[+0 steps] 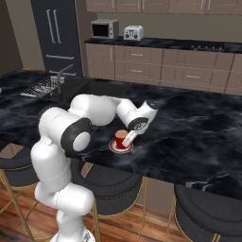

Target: Pick the cup of tea, navigate to the dining table, and place it on the saucer.

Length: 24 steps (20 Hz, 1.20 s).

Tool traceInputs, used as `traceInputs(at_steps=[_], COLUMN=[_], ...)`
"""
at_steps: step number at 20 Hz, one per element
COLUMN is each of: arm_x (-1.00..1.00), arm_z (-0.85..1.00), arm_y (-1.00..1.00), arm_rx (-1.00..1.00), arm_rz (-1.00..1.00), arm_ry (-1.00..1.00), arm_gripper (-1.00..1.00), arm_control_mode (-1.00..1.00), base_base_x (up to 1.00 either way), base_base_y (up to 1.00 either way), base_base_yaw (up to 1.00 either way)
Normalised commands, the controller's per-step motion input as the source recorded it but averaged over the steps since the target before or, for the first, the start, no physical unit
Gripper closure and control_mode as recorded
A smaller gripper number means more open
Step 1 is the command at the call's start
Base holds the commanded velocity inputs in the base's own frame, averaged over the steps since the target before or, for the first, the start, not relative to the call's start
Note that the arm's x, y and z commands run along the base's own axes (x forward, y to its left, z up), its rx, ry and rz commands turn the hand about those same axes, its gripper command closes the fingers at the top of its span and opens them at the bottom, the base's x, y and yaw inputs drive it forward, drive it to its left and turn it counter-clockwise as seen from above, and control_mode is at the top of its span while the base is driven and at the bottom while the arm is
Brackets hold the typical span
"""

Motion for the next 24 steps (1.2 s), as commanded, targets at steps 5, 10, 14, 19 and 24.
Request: traceInputs(at_steps=[5,10,14,19,24], arm_x=[-0.77,-1.0,-1.0,-0.91,-0.98], arm_z=[0.96,0.42,0.29,0.55,0.69], arm_y=[0.0,0.43,0.59,0.65,0.22], arm_rx=[0.0,0.0,0.0,0.02,0.03], arm_rz=[-0.02,-0.32,-0.53,-0.49,-0.38], arm_ry=[0.0,-0.04,0.0,0.12,0.16], arm_gripper=[-1.0,-1.0,-1.0,-1.0,-1.0], arm_control_mode=[-1.0,-1.0,-1.0,-1.0,-1.0], base_base_x=[0.0,0.0,0.0,0.0,0.0], base_base_y=[0.0,0.0,0.0,0.0,0.0], base_base_yaw=[0.0,0.0,0.0,0.0,0.0])
